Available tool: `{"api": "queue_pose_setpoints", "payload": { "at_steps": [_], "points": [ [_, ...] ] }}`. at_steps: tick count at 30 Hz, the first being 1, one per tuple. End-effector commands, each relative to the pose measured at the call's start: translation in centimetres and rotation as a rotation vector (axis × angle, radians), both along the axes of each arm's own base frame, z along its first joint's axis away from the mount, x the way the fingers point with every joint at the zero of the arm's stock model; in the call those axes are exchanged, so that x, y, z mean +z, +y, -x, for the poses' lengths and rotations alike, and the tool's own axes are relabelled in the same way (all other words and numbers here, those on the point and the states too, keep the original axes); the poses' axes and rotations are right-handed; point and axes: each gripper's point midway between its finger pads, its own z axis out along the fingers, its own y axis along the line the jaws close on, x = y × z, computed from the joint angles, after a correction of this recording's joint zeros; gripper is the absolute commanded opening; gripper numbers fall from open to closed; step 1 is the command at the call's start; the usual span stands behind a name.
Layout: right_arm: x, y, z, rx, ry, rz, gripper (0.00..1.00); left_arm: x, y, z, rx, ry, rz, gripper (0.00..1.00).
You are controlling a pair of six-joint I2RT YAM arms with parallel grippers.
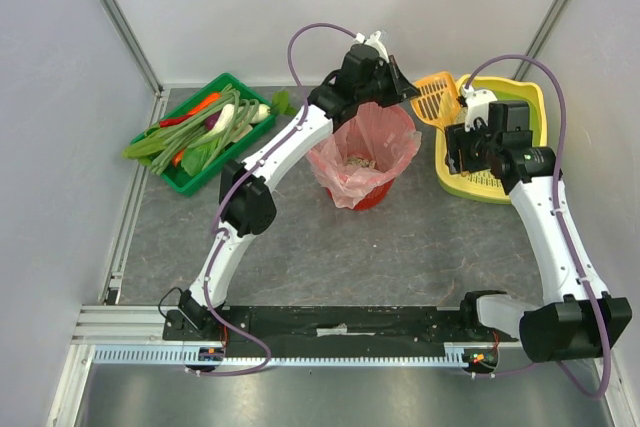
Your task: Clean the litter box
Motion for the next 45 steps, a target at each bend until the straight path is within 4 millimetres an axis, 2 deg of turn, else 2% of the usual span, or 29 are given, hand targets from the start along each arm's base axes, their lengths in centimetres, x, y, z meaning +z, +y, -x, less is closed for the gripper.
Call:
{"api": "queue_pose_setpoints", "payload": {
  "at_steps": [1, 9, 21, 24, 25, 27, 31, 33, 34, 35, 37, 38, 39, 40, 41, 43, 45],
  "points": [
    [2.1, -0.4, -0.4, 0.009, -0.079, 0.074, 0.69, 4.2, 0.5, 0.2, 0.026, -0.047, 0.055, 0.02],
    [1.4, -0.8, -0.6, -0.017, -0.075, 0.195, 0.66, 4.2, 0.8, 0.2, 0.031, -0.043, 0.046, 0.02],
    [-0.5, 0.1, -0.3, -0.016, -0.057, 0.345, 0.57, 4.7, 1.1, -0.1, 0.046, -0.058, 0.048, 0.02],
    [-0.6, 0.0, -0.3, -0.035, -0.060, 0.370, 0.47, 4.7, 1.1, 0.0, 0.043, -0.066, 0.042, 0.02],
    [-0.6, -0.1, -0.3, -0.051, -0.057, 0.370, 0.40, 4.8, 1.1, 0.0, 0.044, -0.068, 0.042, 0.02],
    [-0.6, -0.1, -0.5, -0.069, -0.058, 0.369, 0.33, 4.8, 1.1, 0.0, 0.041, -0.074, 0.040, 0.02],
    [-0.6, 0.1, -0.7, -0.100, -0.050, 0.337, 0.14, 5.2, 1.2, -0.1, 0.036, -0.100, 0.041, 0.02],
    [-0.7, 0.3, -0.7, -0.117, -0.048, 0.310, 0.07, 5.2, 1.1, 0.0, 0.030, -0.115, 0.035, 0.11],
    [-0.6, 0.2, -0.6, -0.124, -0.051, 0.309, 0.00, 5.8, 1.1, 0.0, 0.027, -0.134, 0.042, 0.17],
    [-0.7, 0.3, -0.5, -0.149, -0.050, 0.282, 0.00, 6.1, 1.3, -0.1, 0.024, -0.158, 0.039, 0.26],
    [-0.4, 0.3, -0.4, -0.163, -0.059, 0.269, 0.00, 6.4, 1.2, 0.1, 0.011, -0.185, 0.037, 0.34],
    [-0.4, 0.3, -0.3, -0.175, -0.061, 0.257, 0.00, 7.6, 1.2, 0.3, -0.003, -0.232, 0.049, 0.40],
    [-0.3, 0.2, -0.2, -0.183, -0.063, 0.253, 0.00, 7.4, 1.1, 0.3, -0.013, -0.245, 0.047, 0.51],
    [-0.3, 0.2, -0.1, -0.186, -0.064, 0.247, 0.00, 7.8, 1.1, 0.5, -0.020, -0.266, 0.052, 0.60],
    [-0.1, 0.2, -0.1, -0.195, -0.070, 0.242, 0.00, 8.8, 1.3, 0.5, -0.020, -0.301, 0.063, 0.74],
    [0.1, 0.0, 0.0, -0.212, -0.073, 0.227, 0.00, 9.1, 1.5, 0.3, -0.006, -0.321, 0.057, 0.81],
    [0.3, -0.4, 0.1, -0.234, -0.075, 0.213, 0.00, 10.3, 1.7, 0.1, 0.005, -0.376, 0.060, 0.84]
  ]
}}
